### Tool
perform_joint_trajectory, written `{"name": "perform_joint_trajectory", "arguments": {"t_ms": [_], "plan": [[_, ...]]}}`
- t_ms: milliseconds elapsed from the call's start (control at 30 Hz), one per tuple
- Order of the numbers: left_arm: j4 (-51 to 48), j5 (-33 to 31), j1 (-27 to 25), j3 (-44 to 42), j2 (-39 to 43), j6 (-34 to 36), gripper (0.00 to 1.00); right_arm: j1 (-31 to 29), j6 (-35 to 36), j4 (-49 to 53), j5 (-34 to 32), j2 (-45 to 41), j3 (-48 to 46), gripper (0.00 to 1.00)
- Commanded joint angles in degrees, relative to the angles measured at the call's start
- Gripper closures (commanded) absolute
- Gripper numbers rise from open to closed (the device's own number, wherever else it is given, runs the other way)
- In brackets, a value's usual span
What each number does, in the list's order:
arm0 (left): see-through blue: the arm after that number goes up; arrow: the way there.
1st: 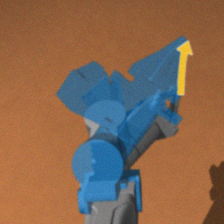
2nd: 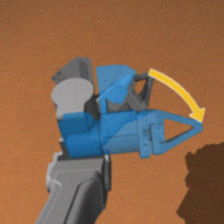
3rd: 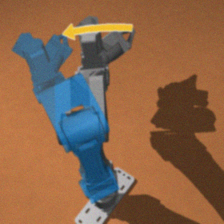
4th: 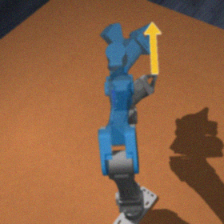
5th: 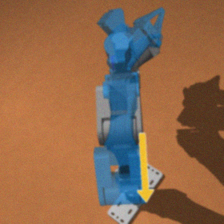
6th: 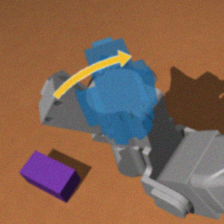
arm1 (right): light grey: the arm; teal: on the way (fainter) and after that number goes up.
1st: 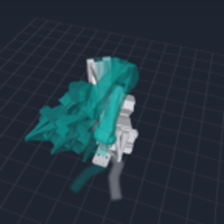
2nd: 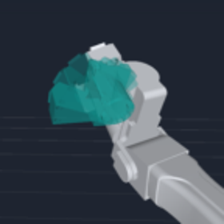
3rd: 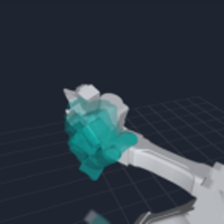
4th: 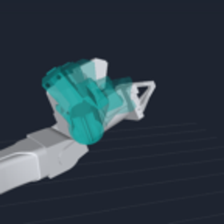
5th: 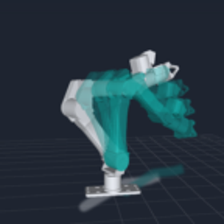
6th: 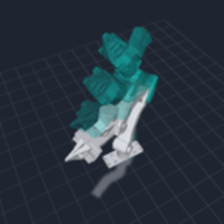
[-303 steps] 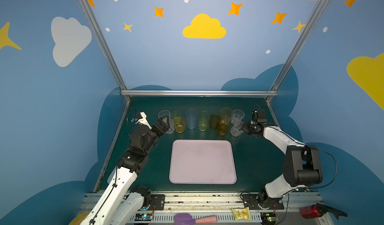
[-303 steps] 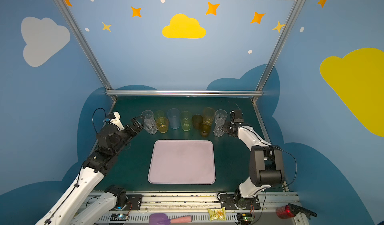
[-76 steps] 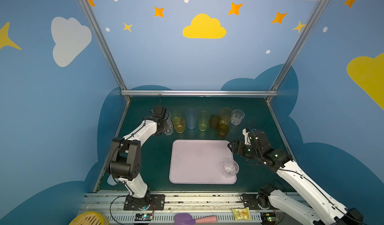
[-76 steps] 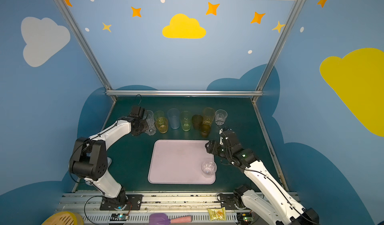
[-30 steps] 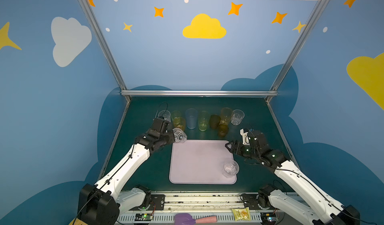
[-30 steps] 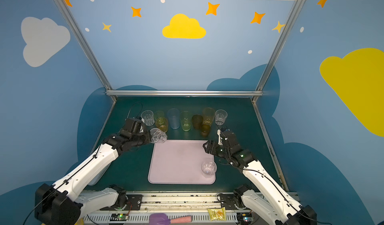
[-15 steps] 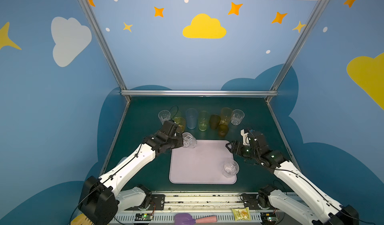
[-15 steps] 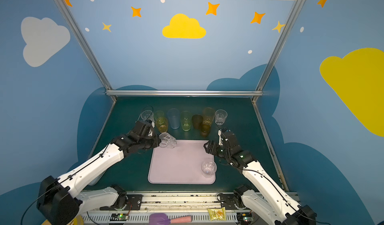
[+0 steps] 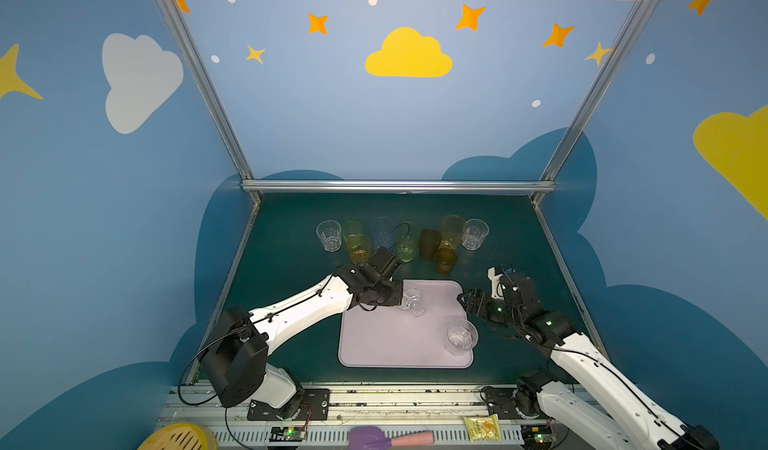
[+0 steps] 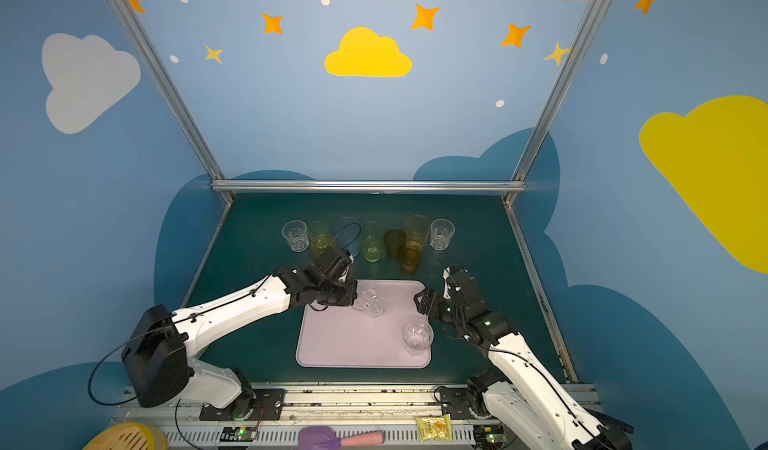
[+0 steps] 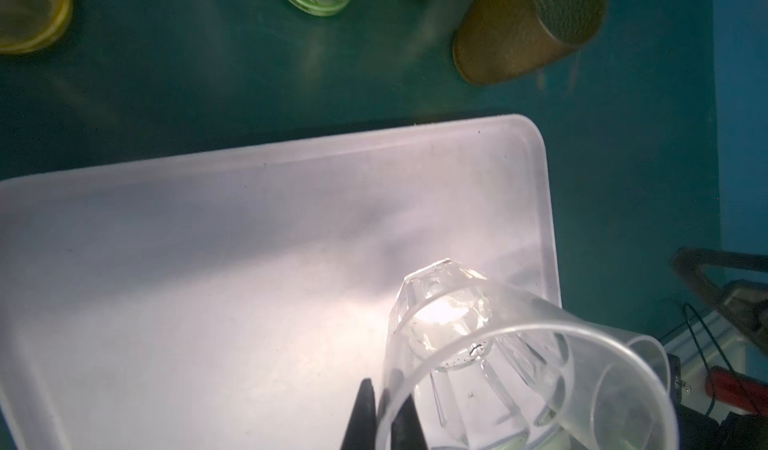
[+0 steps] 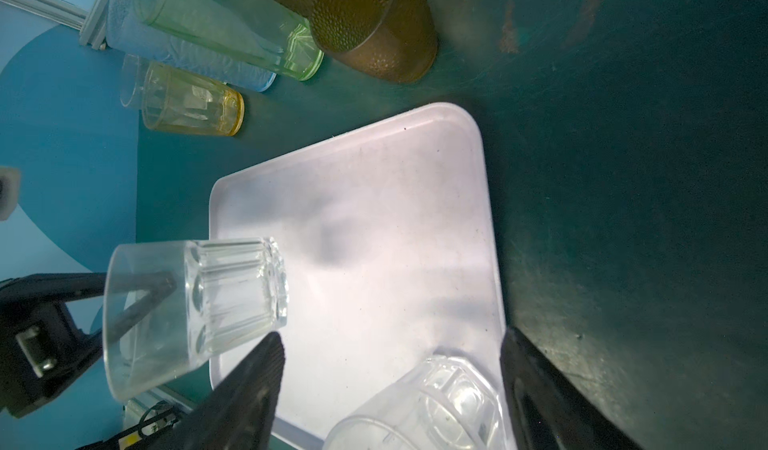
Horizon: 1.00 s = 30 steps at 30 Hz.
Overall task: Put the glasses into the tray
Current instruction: 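Carry the clear glass with the left gripper over the tray beside the first glass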
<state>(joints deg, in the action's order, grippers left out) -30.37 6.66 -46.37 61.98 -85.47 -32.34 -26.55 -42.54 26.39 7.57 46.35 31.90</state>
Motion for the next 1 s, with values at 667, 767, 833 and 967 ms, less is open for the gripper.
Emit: {"name": "perform_joint_trajectory", "arguments": {"t_ms": [667, 767, 833, 967], "plan": [[-4.3, 2.2, -7.4, 0.7, -5.7, -0.4, 0.96, 1.7, -1.0, -1.1, 0.8, 0.0, -2.5, 0.19], [-4.4, 2.4, -7.9, 0.7, -6.3, -0.4, 0.96, 1.7, -1.0, -1.2, 0.9, 0.2, -2.3, 0.19], [-4.3, 2.6, -8.2, 0.6, -6.8, -0.4, 0.96, 1.7, -1.0, -1.2, 0.9, 0.3, -2.3, 0.19], [-4.7, 3.0, -8.4, 1.1, -7.7, -0.5, 0.96, 1.8, -1.1, -1.3, 1.0, 0.5, -2.4, 0.19]]}}
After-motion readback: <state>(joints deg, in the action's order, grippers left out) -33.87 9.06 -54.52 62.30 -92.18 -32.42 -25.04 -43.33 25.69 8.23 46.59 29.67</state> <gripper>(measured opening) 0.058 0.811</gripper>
